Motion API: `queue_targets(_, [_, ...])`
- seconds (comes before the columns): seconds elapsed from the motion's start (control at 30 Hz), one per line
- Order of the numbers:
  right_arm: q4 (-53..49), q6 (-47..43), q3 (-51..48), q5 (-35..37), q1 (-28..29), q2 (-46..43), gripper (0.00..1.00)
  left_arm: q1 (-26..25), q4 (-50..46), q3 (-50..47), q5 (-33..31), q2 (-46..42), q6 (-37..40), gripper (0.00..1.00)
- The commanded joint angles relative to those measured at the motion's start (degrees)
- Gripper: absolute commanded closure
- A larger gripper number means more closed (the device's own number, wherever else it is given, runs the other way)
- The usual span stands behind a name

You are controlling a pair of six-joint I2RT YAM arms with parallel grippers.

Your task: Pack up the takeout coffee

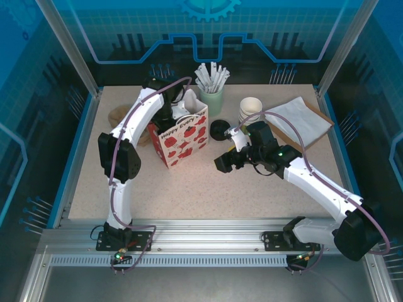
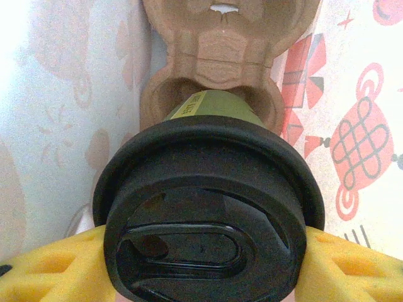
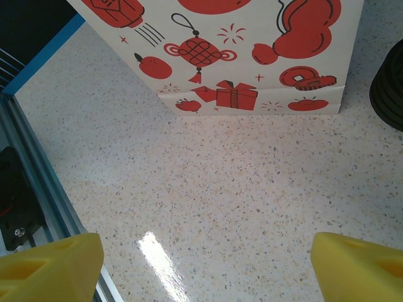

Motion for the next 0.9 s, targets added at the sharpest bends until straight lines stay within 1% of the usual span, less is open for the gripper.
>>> queue_targets(0.0, [-0.6, -0.7, 0.7, -0.8, 0.9, 0.3, 0.13, 0.7, -0.3, -0.6, 0.9, 0.1, 0.0, 0.5])
queue_targets(0.87, [-0.6, -0.7, 0.6, -1.1, 0.9, 0.7, 0.13, 0.3, -0.4, 1.5, 0.8, 4.3, -1.2, 0.5])
